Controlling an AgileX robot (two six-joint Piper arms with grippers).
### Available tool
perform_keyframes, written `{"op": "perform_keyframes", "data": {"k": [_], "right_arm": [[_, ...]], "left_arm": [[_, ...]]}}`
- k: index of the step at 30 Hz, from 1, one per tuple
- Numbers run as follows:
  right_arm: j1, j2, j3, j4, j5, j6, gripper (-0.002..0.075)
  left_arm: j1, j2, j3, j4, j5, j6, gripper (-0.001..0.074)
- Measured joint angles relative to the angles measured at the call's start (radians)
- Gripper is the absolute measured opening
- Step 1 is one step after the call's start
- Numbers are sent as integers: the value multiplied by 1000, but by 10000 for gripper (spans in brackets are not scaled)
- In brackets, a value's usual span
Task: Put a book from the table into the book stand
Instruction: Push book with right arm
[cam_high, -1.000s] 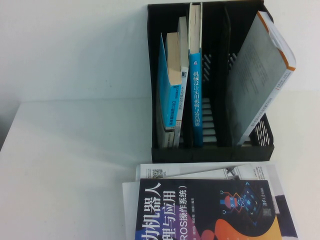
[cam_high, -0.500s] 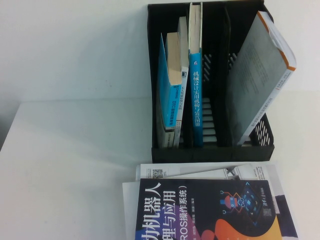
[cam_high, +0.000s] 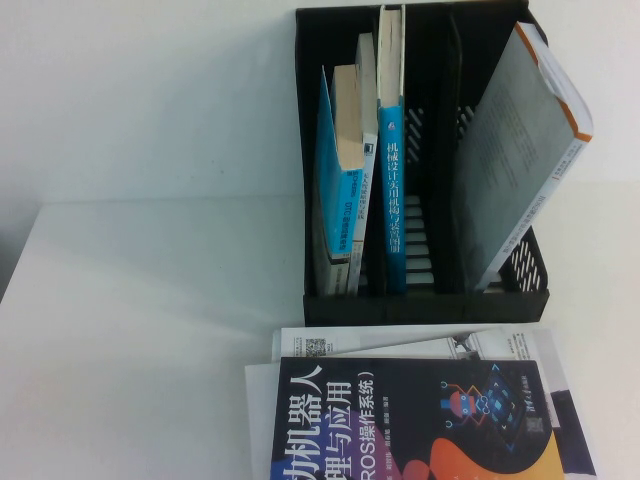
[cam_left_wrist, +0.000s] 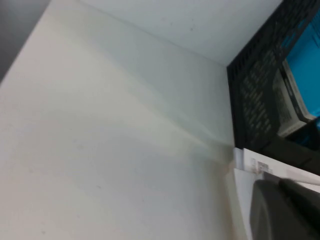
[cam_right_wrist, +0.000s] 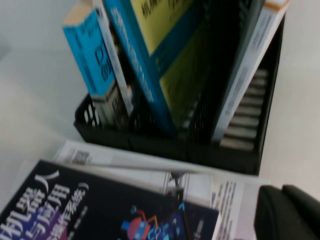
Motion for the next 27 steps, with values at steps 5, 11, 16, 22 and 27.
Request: {"op": "perform_keyframes", "data": {"k": [5, 11, 16, 22, 27], "right_arm": [[13, 124, 0, -17, 59, 54, -5], [13, 194, 0, -63, 107, 136, -5], [13, 213, 0, -99, 169, 195, -5], [13, 244, 0, -116, 307, 229, -5], [13, 273, 0, -117, 327, 237, -5]], "left_arm": [[0, 30, 0, -93, 4, 10, -4], [0, 103, 0, -216, 3, 100, -4], [0, 207, 0, -317, -15, 232, -4], [0, 404, 0, -472, -44, 505, -4], [0, 598, 0, -689, -72, 759, -4]]}}
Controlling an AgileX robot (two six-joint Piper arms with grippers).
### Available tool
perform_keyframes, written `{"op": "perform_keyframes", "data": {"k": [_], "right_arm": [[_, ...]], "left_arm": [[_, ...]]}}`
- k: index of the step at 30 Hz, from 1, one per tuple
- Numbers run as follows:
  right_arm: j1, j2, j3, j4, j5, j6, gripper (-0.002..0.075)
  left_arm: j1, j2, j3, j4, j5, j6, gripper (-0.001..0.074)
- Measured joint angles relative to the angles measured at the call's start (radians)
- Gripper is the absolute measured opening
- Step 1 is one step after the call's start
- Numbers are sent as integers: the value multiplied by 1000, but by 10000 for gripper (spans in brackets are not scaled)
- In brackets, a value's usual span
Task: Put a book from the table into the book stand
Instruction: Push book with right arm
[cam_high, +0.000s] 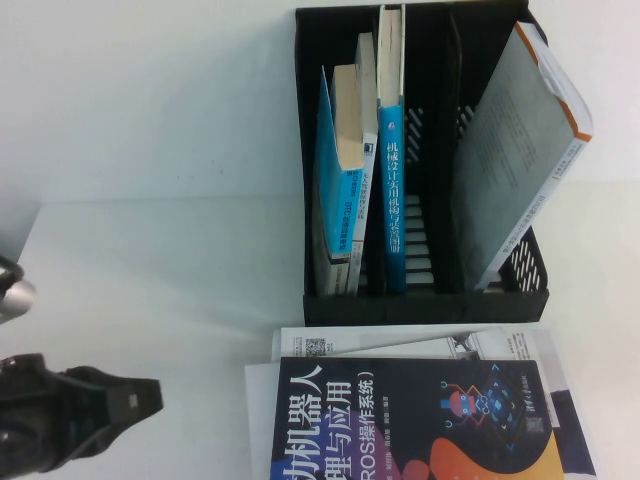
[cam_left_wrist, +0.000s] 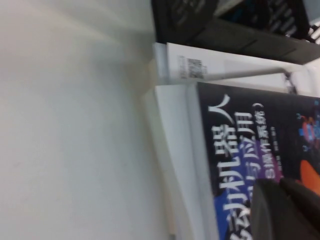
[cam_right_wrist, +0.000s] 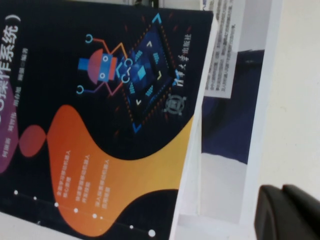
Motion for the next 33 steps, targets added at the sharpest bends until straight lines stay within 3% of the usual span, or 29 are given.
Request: {"op": "perform_keyframes", "data": {"k": [6, 11, 18, 24, 33], "right_arm": [[0, 10, 0, 0, -17, 4, -5], [0, 10, 0, 5, -24, 4, -5], [0, 47, -1, 28, -62, -7, -5], [0, 213, -1, 46, -78, -52, -5], [0, 376, -4, 305, -142, -262, -5]], "left_arm": [[102, 215, 0, -354, 103, 337, -4], [244, 309, 0, -476, 208, 476, -4], [277, 330, -1, -430, 236, 501, -4], [277, 330, -1, -375, 236, 464, -4], [277, 330, -1, -239, 228, 350, -4]]}}
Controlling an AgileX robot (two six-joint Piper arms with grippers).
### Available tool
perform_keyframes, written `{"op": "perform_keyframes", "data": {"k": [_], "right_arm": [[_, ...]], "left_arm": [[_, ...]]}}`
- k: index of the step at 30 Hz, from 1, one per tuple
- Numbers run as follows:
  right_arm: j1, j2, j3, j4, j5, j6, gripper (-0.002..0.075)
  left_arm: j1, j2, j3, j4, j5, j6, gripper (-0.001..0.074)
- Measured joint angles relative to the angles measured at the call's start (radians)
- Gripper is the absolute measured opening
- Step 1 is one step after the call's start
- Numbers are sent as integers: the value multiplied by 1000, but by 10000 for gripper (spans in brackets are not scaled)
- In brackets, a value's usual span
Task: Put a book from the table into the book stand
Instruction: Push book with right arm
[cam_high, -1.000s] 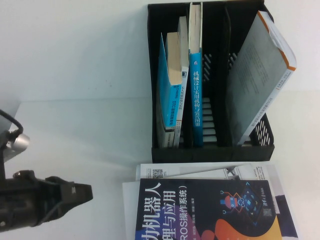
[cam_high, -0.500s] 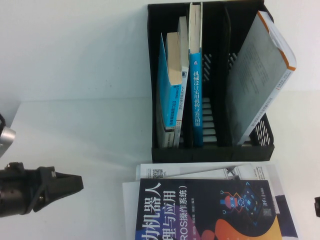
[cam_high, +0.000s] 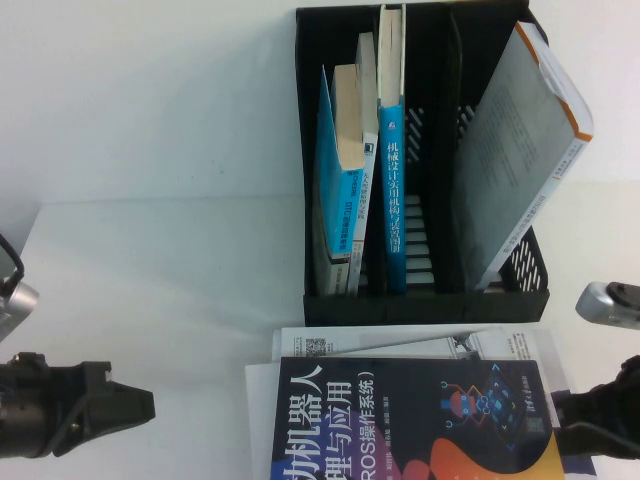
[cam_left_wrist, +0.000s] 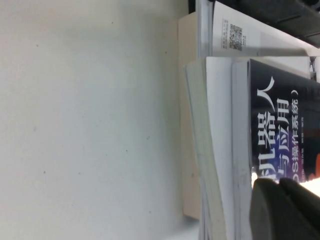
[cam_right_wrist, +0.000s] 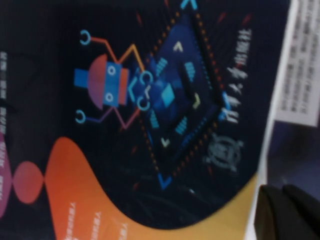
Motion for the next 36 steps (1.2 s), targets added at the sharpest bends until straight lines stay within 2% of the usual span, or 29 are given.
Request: {"op": "perform_keyframes", "data": {"k": [13, 28, 36], "right_arm": [[26, 137, -2, 343, -29, -248, -5], [41, 184, -9, 464, -7, -351, -5], [41, 184, -9, 465, 0, -370, -5]], "left_arm": [[0, 0, 0, 14, -15, -15, -4], [0, 7, 0, 28, -48, -35, -4], [0, 157, -2, 28, -8, 4, -4]]}}
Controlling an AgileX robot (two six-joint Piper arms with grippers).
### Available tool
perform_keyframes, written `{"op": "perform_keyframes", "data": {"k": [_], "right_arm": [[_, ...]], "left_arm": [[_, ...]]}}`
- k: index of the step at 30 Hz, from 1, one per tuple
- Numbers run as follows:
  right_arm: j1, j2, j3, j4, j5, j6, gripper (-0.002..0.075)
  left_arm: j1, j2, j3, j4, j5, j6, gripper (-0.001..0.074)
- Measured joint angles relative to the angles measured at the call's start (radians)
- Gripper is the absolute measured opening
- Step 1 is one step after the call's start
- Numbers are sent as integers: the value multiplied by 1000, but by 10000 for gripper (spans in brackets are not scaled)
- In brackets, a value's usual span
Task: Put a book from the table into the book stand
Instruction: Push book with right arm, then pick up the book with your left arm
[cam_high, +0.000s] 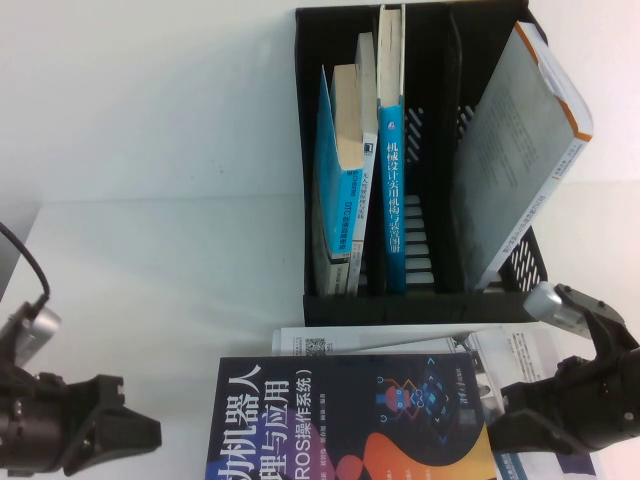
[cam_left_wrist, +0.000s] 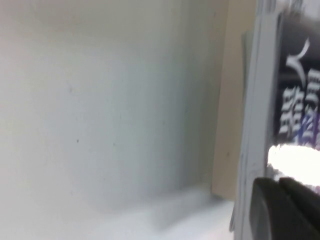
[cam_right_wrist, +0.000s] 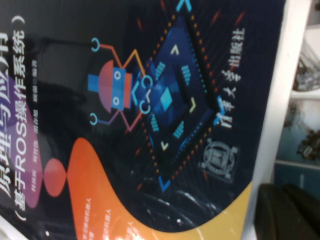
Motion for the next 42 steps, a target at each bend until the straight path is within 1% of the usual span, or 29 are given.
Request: {"op": "perform_keyframes", "data": {"k": [4, 10, 12, 13, 15, 16, 20, 22, 23, 24, 26, 29, 36, 42], "right_arm": [[0, 0, 0, 0, 1, -6, -5], [0, 1, 0, 1, 9, -19, -5], [0, 2, 0, 2, 16, -19, -5], [0, 2, 0, 2, 19, -20, -5], [0, 5, 0, -1, 28, -21, -5], [0, 5, 0, -2, 32, -21, -5], [0, 7, 0, -4, 40, -22, -5], [0, 7, 0, -4, 42, -23, -5], [0, 7, 0, -4, 42, -23, -5], [0, 7, 0, -4, 44, -23, -5], [0, 7, 0, -4, 46, -26, -5], [0, 7, 0, -4, 46, -29, -5], [0, 7, 0, -4, 46, -65, -5], [0, 7, 0, -4, 46, -73, -5]], "left_arm": [[0, 94, 0, -17, 51, 67, -4], [0, 169, 0, -63, 56, 122, -3], [0, 178, -2, -86, 50, 139, 15], [0, 180, -2, -102, 48, 149, 38], [0, 180, -2, -131, 46, 169, 115], [0, 180, -2, -145, 46, 178, 177], [0, 180, -3, -168, 48, 196, 486], [0, 180, -3, -175, 48, 196, 590], [0, 180, -3, -183, 48, 196, 627], [0, 180, -3, -189, 49, 196, 646], [-3, 180, -3, -202, 54, 196, 673], [-24, 180, -3, -224, 58, 200, 687], [-112, 188, -3, -236, 19, 242, 680], [-130, 190, -3, -241, -36, 256, 678]]}}
